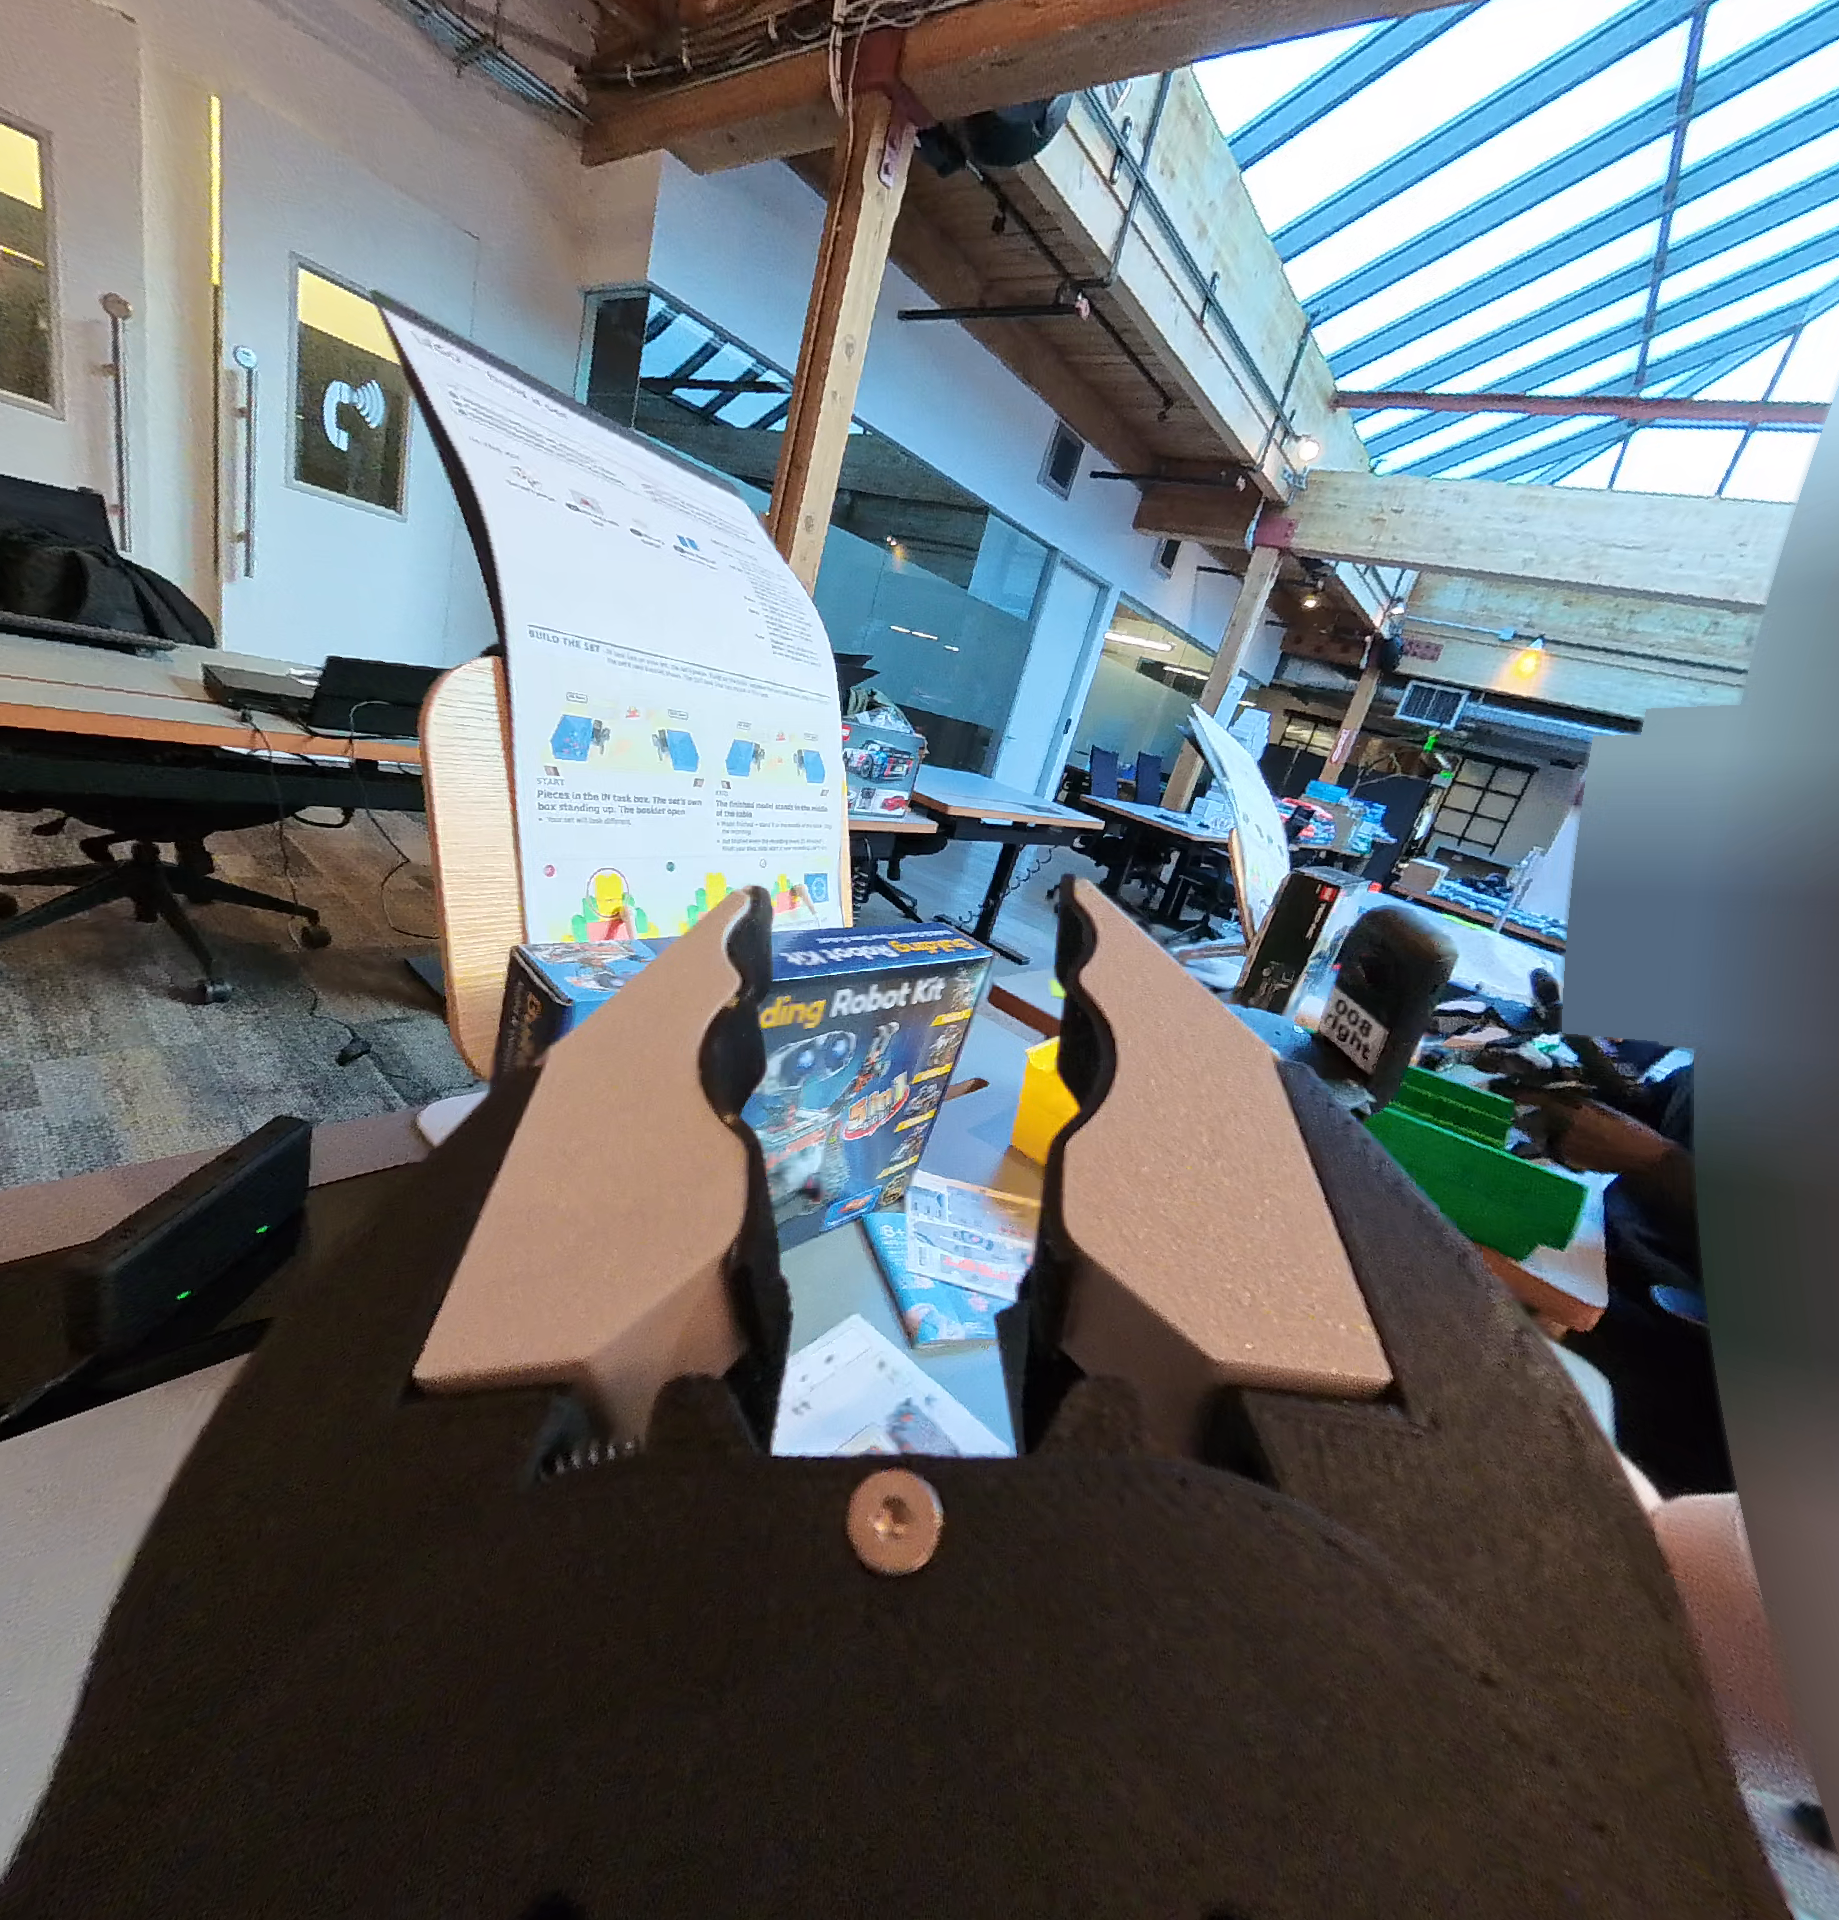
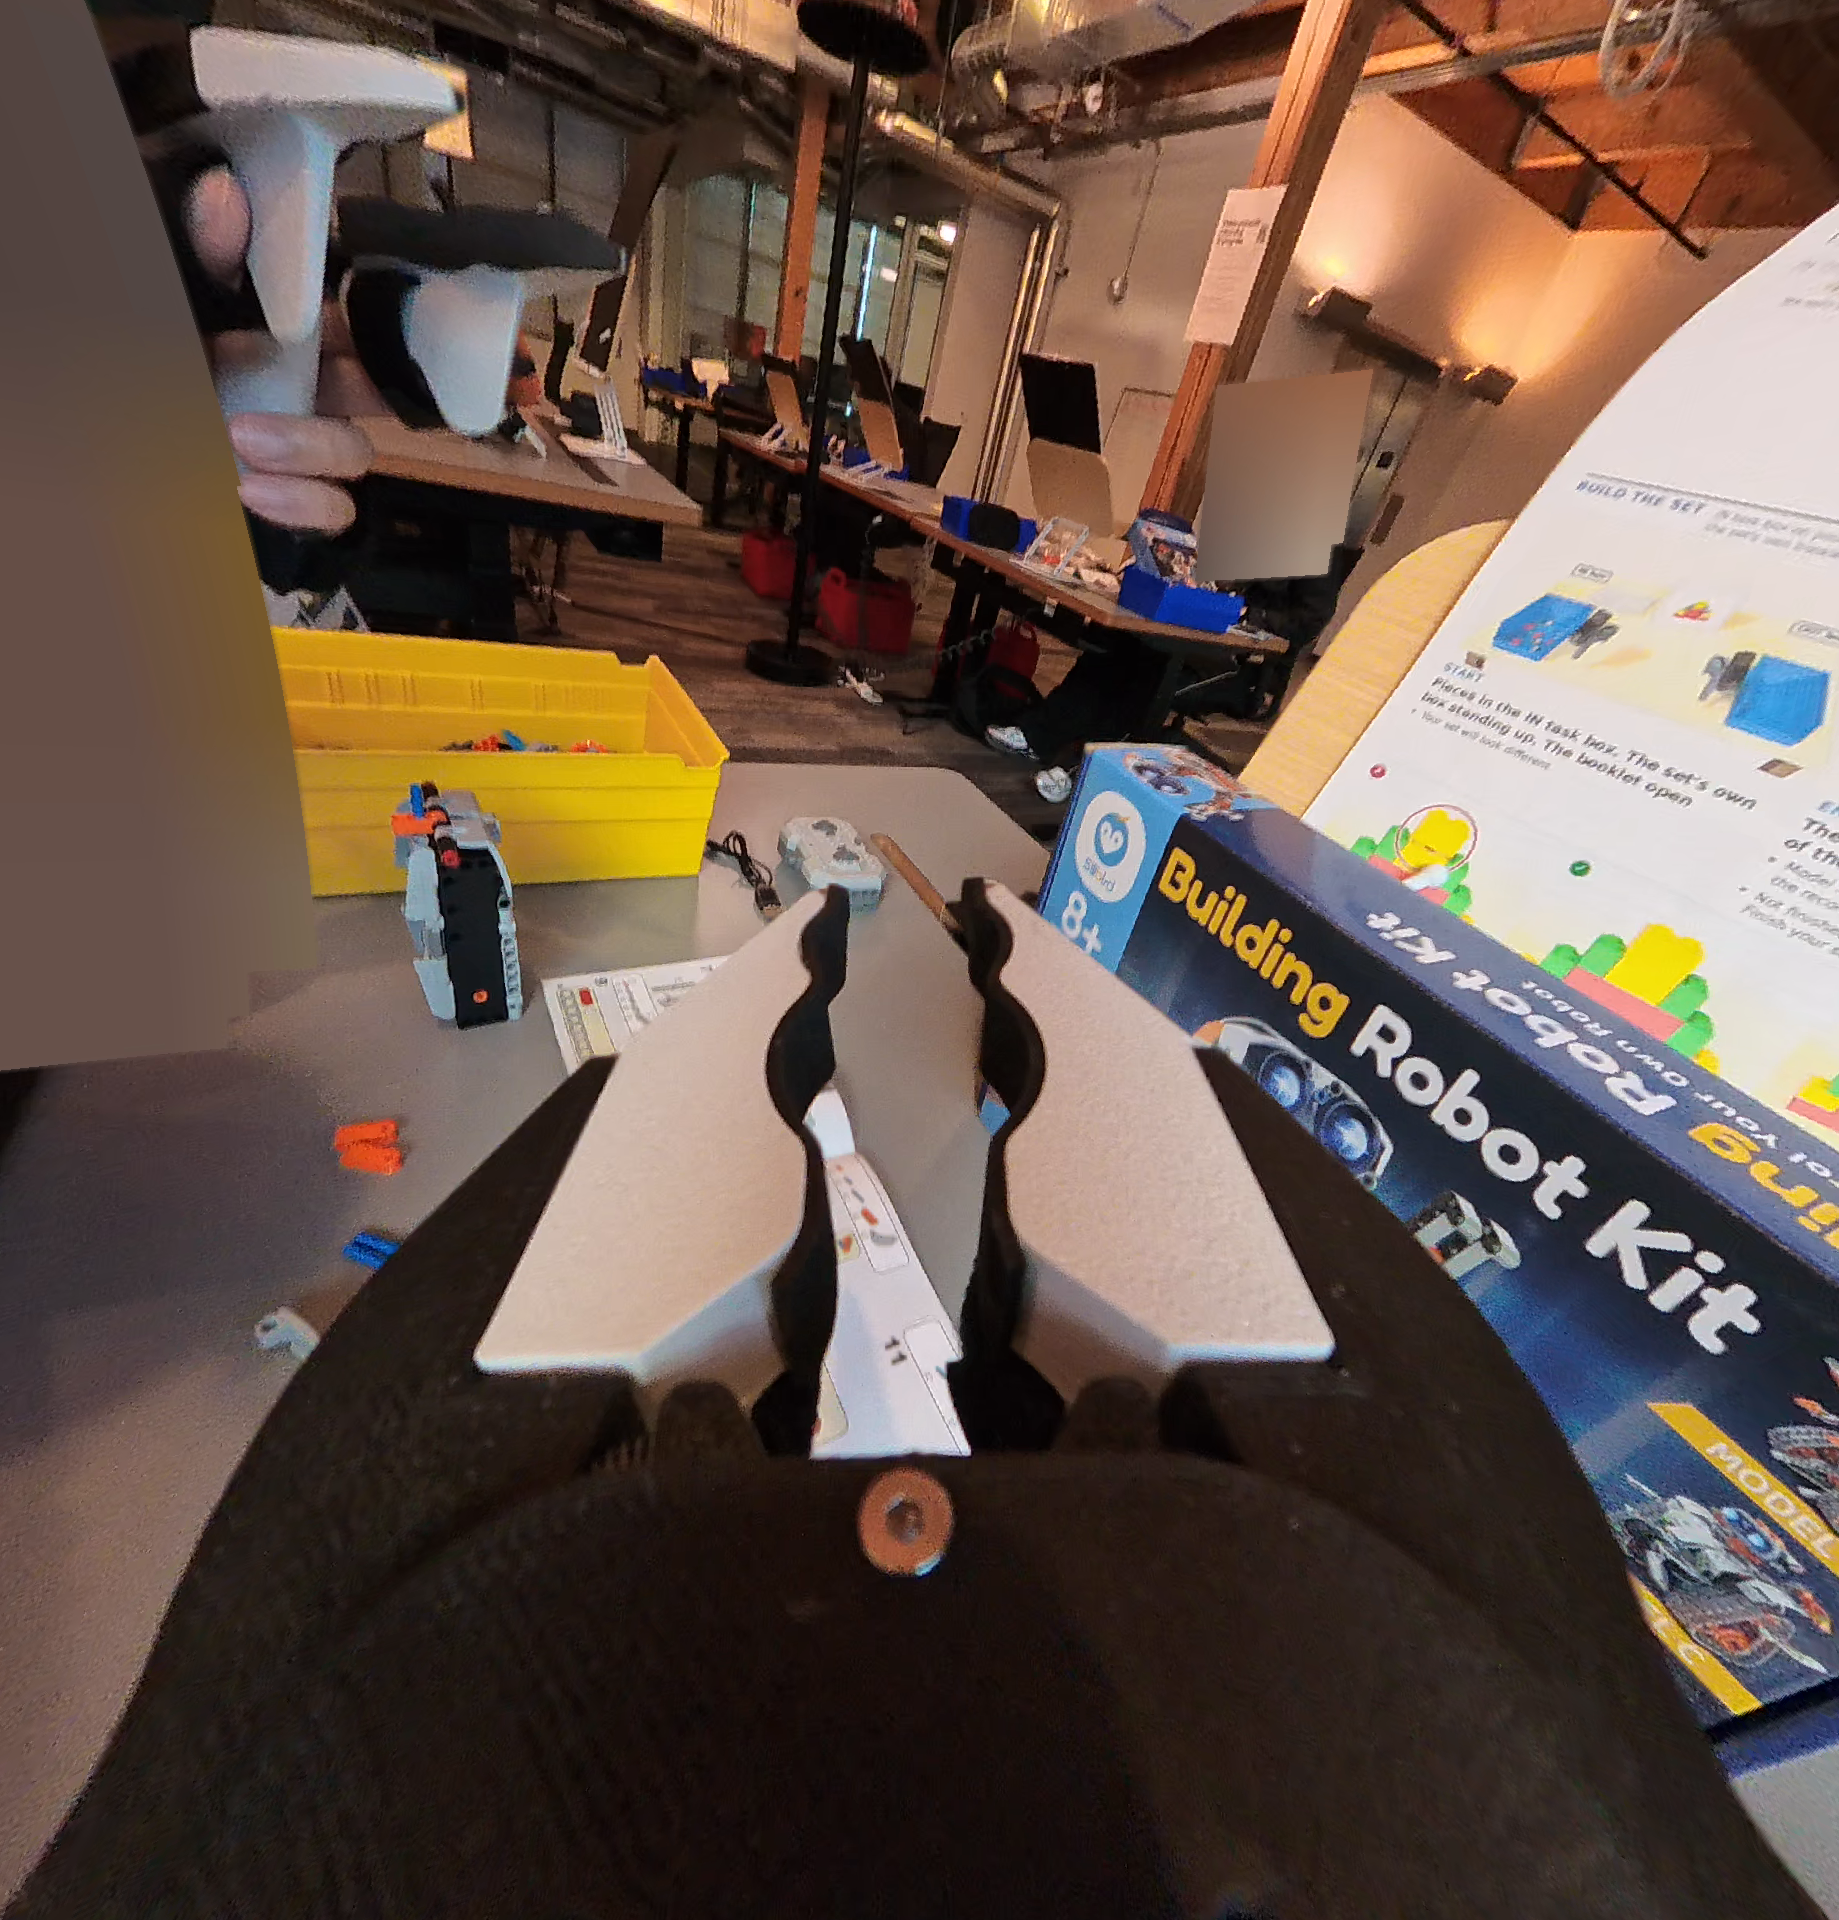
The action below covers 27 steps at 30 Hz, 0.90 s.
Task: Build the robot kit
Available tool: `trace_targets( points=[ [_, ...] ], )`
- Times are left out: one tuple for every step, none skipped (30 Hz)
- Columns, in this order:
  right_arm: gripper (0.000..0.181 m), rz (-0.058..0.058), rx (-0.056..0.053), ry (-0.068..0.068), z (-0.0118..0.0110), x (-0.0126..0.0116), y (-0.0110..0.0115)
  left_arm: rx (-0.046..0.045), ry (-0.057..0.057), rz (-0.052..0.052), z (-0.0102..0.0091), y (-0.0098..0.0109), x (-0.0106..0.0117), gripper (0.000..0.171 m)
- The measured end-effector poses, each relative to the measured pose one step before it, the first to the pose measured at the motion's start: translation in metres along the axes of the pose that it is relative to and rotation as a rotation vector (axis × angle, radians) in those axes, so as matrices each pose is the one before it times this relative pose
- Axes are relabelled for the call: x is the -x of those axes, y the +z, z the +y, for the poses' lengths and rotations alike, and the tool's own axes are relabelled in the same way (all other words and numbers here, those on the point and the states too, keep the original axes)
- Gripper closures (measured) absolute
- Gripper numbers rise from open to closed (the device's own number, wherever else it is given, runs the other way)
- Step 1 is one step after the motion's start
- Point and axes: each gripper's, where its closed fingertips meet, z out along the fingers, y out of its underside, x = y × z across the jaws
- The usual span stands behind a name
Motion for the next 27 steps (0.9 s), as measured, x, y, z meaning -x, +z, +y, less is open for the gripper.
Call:
trace_targets(
  points=[
    [0.16,0.0042,-0.0299,0.0033,-0.00656,-0.00074,-0.00262,0.00469,-0.0152,0.0153,-0.00005,0.00123,-0.00536,0.118],
    [0.16,0.0019,-0.0308,-0.0043,-0.00822,0.00022,-0.00249,0.01194,-0.0057,0.0263,-0.0006,0.00075,-0.00874,0.118],
    [0.159,0.0024,-0.0161,-0.007,-0.00763,0.0007,-0.00232,0.00555,0.0123,0.0262,-0.0019,-0.00054,-0.01011,0.12],
    [0.158,0.0024,-0.0123,-0.0021,-0.0078,0.00161,-0.00225,-0.00294,0.0152,0.0049,-0.00287,-0.00174,-0.00766,0.121],
    [0.158,-0.0034,-0.0201,0.001,-0.0089,0.00331,-0.00177,-0.00297,0.0078,-0.0138,-0.00309,-0.00274,-0.00504,0.121],
    [0.158,-0.0127,-0.0185,-0.0046,-0.0083,0.00522,-0.00129,0.00106,0.0068,-0.0146,-0.00237,-0.00341,-0.00486,0.121],
    [0.158,-0.021,-0.0047,-0.011,-0.00601,0.00702,-0.00089,0.00625,0.0143,-0.0033,-0.00145,-0.00341,-0.00634,0.121],
    [0.158,-0.0124,0.0156,-0.0146,-0.00263,0.00554,-0.00052,0.01225,0.0198,0.0013,-0.00031,-0.00351,-0.00651,0.122],
    [0.159,0.0038,0.031,-0.019,0.0002,0.00293,-0.00069,0.01956,0.019,-0.0055,0.00082,-0.00336,-0.00447,0.122],
    [0.16,0.0004,0.0337,-0.0256,0.00195,0.00277,-0.0006,0.02738,0.0138,-0.0159,0.00191,-0.0027,-0.00133,0.121],
    [0.162,-0.015,0.0338,-0.028,0.00314,0.00419,-0.00005,0.03943,0.0081,-0.0182,0.0039,-0.00191,0.00068,0.121],
    [0.162,-0.0137,0.0261,-0.026,0.00295,0.00346,0.00054,0.05027,0.0054,-0.0159,0.00617,-0.00112,0.00198,0.121],
    [0.162,-0.003,0.017,-0.0171,0.00278,0.00131,0.00075,0.04767,0.0043,-0.0183,0.0071,-0.00014,0.00385,0.12],
    [0.163,-0.0062,0.0153,-0.0035,0.00356,0.00078,0.00135,0.03532,0.0064,-0.0203,0.00649,0.00044,0.00516,0.121],
    [0.164,-0.0153,0.0216,0.0111,0.00496,0.00121,0.00191,0.01316,0.01,-0.0193,0.00411,0.00048,0.0061,0.123],
    [0.164,-0.0144,0.0251,0.0177,0.00611,0.00049,0.00223,-0.00038,0.0017,-0.0194,0.00198,0.00078,0.00729,0.124],
    [0.164,-0.01,0.0209,0.0127,0.00606,-0.00024,0.00224,0.00163,-0.0173,-0.0182,0.00111,0.00151,0.00805,0.126],
    [0.164,-0.0083,0.0183,0.0073,0.00605,-0.0003,0.00216,0.00227,-0.0248,-0.0105,0.00086,0.00232,0.00697,0.127],
    [0.164,-0.0104,0.0197,0.0022,0.00629,0.00035,0.00233,0.00036,-0.0139,0.001,0.00059,0.00324,0.00449,0.128],
    [0.164,-0.0111,0.0193,-0.0032,0.00606,0.00072,0.00224,0.00233,-0.0008,0.0066,0.00056,0.00352,0.00273,0.131],
    [0.163,-0.0143,0.0174,-0.0043,0.00578,0.00142,0.00262,0.00531,0.0039,0.0022,0.00103,0.00362,0.00238,0.132],
    [0.161,-0.0222,0.0163,0.0006,0.00556,0.00278,0.00323,0.01203,0.0046,-0.0061,0.00219,0.00343,0.00287,0.132],
    [0.159,-0.0292,0.0114,0.0006,0.00468,0.00399,0.00363,0.01903,0.0065,-0.012,0.00333,0.00314,0.00315,0.132],
    [0.157,-0.0212,0.0015,-0.0025,0.00336,0.00298,0.00389,0.01967,0.0095,-0.013,0.00336,0.00251,0.00302,0.132],
    [0.156,-0.0093,-0.0045,-0.0036,0.00205,0.00124,0.00398,0.01579,0.0104,-0.0123,0.00288,0.00191,0.00268,0.132],
    [0.155,-0.0086,-0.0137,-0.0018,0.0006,0.00123,0.00372,0.01342,0.0078,-0.0129,0.00256,0.00123,0.00277,0.131],
    [0.155,-0.0164,-0.0215,-0.0004,-0.00069,0.00238,0.00354,0.01423,0.002,-0.0138,0.00247,0.00085,0.00326,0.131]
  ],
)
